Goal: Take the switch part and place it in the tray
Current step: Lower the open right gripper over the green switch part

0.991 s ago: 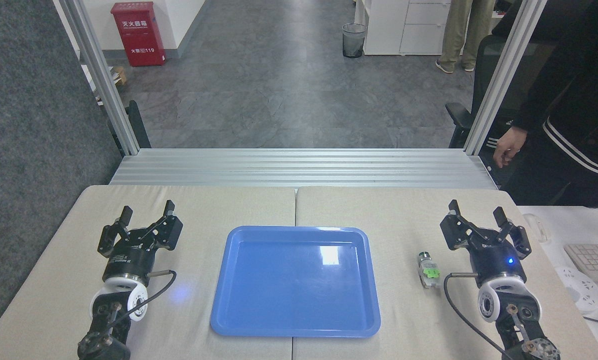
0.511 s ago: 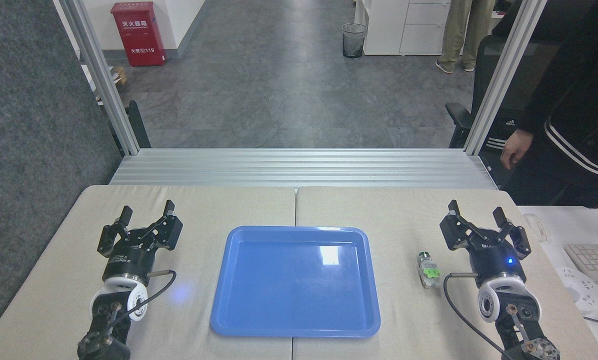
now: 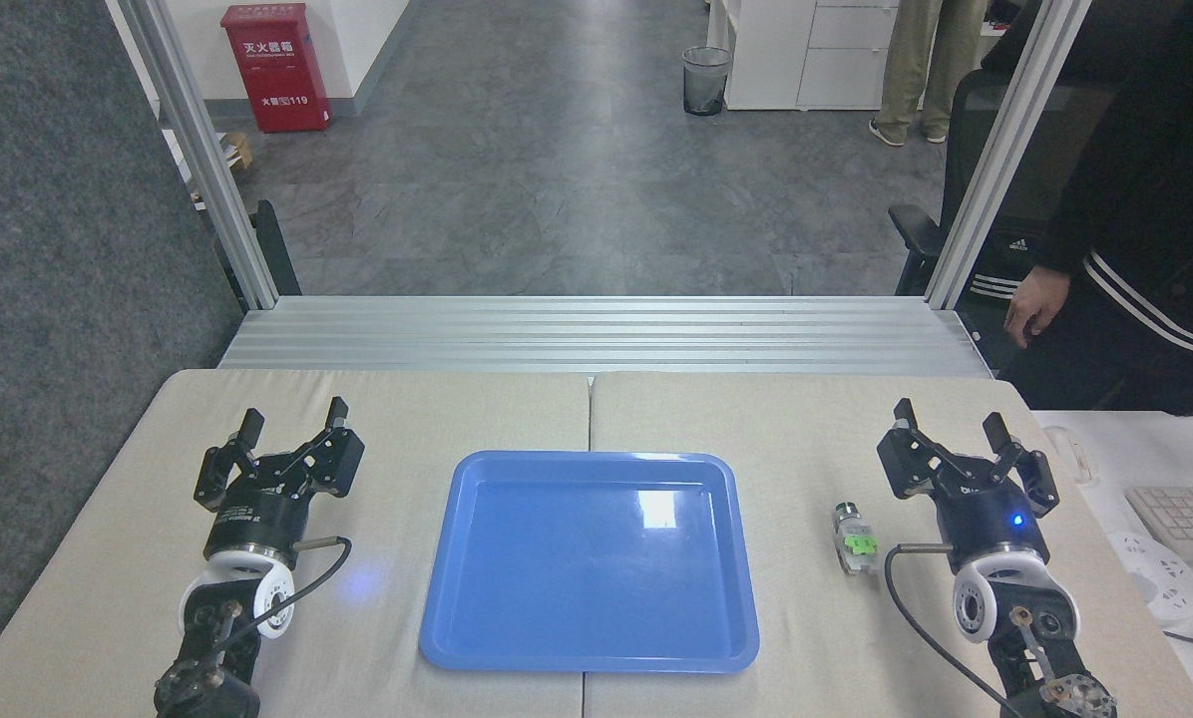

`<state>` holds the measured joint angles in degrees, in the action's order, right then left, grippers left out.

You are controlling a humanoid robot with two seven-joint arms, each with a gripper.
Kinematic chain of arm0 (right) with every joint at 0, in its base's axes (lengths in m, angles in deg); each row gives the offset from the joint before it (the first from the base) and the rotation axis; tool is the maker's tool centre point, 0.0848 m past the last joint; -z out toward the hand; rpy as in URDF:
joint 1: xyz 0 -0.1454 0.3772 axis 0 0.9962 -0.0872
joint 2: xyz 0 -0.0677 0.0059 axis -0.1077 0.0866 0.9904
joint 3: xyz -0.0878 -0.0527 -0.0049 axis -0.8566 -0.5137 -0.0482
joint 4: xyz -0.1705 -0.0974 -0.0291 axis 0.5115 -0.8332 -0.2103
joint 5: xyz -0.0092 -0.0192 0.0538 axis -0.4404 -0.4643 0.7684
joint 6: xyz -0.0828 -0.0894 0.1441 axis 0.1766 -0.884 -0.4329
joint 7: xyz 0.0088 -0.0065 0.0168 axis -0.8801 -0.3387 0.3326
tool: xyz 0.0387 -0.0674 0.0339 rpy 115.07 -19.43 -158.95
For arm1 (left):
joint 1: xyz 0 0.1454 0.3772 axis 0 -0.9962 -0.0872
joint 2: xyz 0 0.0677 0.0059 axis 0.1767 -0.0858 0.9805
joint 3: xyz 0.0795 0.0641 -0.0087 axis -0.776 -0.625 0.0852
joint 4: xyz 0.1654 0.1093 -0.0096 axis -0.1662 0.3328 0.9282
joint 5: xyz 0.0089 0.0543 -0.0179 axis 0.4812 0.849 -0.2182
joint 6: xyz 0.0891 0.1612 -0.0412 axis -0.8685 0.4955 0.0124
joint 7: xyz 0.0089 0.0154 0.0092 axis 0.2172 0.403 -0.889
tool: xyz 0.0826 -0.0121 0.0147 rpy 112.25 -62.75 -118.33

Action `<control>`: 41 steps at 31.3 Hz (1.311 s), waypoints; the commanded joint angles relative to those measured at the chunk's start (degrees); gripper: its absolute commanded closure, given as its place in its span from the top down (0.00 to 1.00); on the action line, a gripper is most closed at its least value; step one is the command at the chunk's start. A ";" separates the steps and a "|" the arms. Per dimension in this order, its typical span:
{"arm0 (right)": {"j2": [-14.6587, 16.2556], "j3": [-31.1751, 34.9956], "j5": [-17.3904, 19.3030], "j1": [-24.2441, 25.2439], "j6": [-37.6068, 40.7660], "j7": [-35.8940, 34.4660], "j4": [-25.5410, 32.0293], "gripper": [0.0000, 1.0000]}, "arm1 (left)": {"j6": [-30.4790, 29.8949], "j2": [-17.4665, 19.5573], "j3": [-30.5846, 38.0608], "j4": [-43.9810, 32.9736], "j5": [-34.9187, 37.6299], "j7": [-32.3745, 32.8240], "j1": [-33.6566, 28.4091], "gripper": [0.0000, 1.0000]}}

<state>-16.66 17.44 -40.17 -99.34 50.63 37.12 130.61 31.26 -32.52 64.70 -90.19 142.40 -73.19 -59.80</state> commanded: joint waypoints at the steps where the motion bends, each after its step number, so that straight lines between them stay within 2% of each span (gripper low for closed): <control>1: 0.05 -0.03 0.01 -0.03 0.00 0.04 0.05 0.99 | -0.02 0.09 0.00 0.00 0.00 0.04 0.19 1.00; 10: -0.12 -0.12 -0.08 0.14 0.00 0.13 0.05 0.99 | -0.02 0.09 0.00 0.00 0.00 0.04 0.11 1.00; 15: -0.56 -2.49 -0.25 1.02 -0.09 2.24 -0.56 0.99 | -0.02 0.09 0.00 0.00 0.00 0.13 0.11 1.00; 24: -1.35 -7.41 -0.52 3.04 0.00 10.15 -6.89 0.99 | -0.02 0.09 0.00 0.00 0.09 0.13 0.11 1.00; 31: -2.85 -9.17 -0.78 3.84 0.00 10.41 -9.70 0.99 | -0.02 0.09 0.00 0.00 0.09 0.13 0.02 1.00; 41: -3.11 -9.17 -4.29 3.49 -0.09 10.41 -13.92 0.99 | -0.02 0.00 0.00 0.00 0.09 0.13 -0.16 1.00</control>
<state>-18.58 10.97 -41.98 -96.04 50.67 47.41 123.41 31.25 -32.44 64.69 -90.19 142.47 -73.09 -59.76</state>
